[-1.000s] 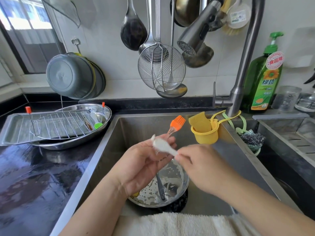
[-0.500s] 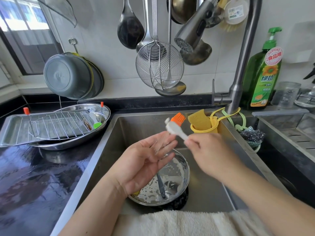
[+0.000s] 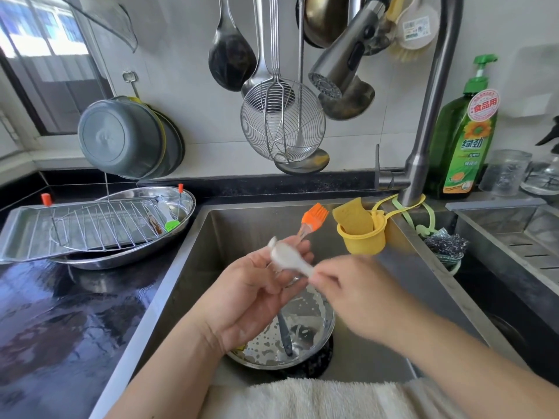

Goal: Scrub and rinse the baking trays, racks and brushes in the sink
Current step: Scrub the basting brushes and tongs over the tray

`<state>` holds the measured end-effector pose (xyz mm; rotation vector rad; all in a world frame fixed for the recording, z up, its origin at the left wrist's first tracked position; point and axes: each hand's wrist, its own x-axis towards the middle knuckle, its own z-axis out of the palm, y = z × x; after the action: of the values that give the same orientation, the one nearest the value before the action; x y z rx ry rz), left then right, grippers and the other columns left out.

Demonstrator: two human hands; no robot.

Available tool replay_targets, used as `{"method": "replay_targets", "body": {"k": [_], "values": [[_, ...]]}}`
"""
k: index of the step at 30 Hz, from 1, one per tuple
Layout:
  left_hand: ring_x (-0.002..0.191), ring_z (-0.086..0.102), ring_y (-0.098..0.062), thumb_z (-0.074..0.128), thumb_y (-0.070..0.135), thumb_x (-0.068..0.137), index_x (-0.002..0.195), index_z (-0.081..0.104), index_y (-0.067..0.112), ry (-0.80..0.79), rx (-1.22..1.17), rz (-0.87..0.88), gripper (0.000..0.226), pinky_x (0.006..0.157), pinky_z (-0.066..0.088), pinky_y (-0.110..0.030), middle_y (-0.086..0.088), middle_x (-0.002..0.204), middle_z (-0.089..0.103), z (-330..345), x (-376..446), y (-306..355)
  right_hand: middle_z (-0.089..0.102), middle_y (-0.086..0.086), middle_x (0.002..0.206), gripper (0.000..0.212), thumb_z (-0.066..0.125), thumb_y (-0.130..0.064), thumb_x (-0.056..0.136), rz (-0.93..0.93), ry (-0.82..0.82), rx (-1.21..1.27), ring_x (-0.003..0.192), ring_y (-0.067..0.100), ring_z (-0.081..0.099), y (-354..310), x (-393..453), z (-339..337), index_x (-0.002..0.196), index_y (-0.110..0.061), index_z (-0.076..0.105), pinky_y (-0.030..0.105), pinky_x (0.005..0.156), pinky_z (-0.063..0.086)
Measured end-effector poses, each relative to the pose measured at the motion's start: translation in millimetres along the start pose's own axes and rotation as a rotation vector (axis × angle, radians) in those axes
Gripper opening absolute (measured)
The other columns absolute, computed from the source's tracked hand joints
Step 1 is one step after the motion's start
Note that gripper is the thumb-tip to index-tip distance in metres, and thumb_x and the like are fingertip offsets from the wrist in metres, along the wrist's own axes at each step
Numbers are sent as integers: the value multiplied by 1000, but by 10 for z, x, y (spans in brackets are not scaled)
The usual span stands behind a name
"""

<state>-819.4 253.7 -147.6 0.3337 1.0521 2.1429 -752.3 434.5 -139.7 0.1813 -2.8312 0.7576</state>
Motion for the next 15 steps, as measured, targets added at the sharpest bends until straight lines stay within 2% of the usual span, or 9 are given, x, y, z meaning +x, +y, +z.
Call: {"method": "replay_targets", "body": {"k": [2, 6, 8, 11, 13, 15], "values": [[136, 58, -29, 35, -24, 59, 144, 54, -2, 1, -37, 22, 89, 114, 45, -47, -19, 145, 60, -25, 1, 10, 48, -3, 61, 44, 55, -35, 100, -53, -27, 6, 63, 19, 49, -58, -26, 91, 58, -31, 43, 42, 61, 40], [145, 48, -24, 35, -24, 64, 149, 52, 3, -117, 5, 29, 91, 125, 31, -48, -13, 154, 53, -16, -20, -3, 51, -1, 61, 38, 54, -36, 101, 108, 138, -31, 63, 21, 51, 211, 109, -41, 66, -22, 51, 43, 59, 45], [146, 46, -27, 45, -20, 64, 148, 50, 0, -122, -13, 37, 86, 126, 28, -52, -14, 155, 51, -4, -26, 5, 50, -3, 59, 39, 54, -36, 101, 49, 87, 12, 60, 19, 49, 142, 60, -38, 63, -25, 51, 42, 58, 43], [145, 47, -34, 59, 11, 80, 151, 46, -2, -84, -185, 36, 73, 124, 29, -51, -18, 156, 49, -18, -41, 57, 46, -5, 60, 46, 56, -33, 100, -122, -48, 41, 62, 16, 43, -131, -44, 81, 57, -30, 39, 37, 60, 37], [148, 43, -33, 55, 43, 95, 154, 44, 1, -72, -239, 19, 73, 126, 26, -51, -17, 158, 47, -7, -58, 87, 46, -7, 62, 45, 55, -33, 100, -91, -12, 18, 63, 15, 45, -74, -1, 79, 58, -33, 39, 35, 60, 38], [153, 34, -31, 51, 65, 95, 155, 42, 2, -97, -221, 1, 88, 127, 22, -51, -14, 164, 38, 8, -63, 85, 47, -6, 60, 42, 55, -35, 100, -6, 60, 12, 62, 14, 47, 54, 73, 32, 60, -35, 43, 35, 57, 38]]}}
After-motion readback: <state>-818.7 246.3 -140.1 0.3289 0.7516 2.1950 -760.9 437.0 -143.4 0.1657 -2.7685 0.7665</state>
